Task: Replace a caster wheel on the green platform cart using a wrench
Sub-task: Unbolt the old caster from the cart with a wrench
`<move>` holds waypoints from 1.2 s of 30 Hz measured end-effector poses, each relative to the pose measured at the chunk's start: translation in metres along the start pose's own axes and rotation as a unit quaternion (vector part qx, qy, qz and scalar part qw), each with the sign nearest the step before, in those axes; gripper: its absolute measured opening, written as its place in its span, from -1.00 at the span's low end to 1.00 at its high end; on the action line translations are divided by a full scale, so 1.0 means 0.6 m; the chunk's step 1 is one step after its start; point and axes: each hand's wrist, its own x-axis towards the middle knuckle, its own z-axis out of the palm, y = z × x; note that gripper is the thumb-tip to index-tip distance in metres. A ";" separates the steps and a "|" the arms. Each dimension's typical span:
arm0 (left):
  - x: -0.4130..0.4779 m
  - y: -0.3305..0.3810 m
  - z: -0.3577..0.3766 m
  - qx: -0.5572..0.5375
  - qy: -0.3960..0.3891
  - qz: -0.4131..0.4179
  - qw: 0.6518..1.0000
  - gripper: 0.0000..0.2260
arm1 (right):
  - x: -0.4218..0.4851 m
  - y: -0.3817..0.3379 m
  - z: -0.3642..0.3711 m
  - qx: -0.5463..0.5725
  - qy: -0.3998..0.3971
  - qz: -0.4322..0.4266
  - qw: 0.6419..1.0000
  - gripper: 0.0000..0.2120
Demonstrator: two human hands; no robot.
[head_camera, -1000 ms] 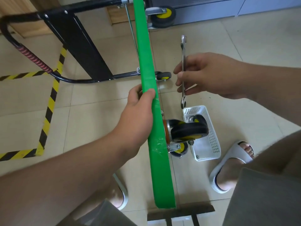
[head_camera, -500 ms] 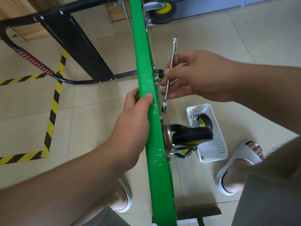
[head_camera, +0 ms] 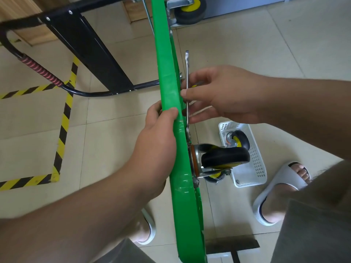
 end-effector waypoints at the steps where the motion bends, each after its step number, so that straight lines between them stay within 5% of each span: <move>1: 0.000 0.001 0.001 0.005 0.003 0.000 1.000 -0.77 | -0.001 -0.001 -0.001 -0.008 0.003 -0.003 1.000 -0.75; 24: -0.010 0.011 0.007 0.036 0.027 0.018 0.999 -0.77 | -0.034 -0.019 0.014 -0.191 0.061 -0.118 0.973 -0.84; 36: -0.009 0.008 0.008 0.027 0.038 0.038 0.998 -0.75 | -0.097 -0.003 0.027 -0.332 0.128 -0.272 0.894 -0.87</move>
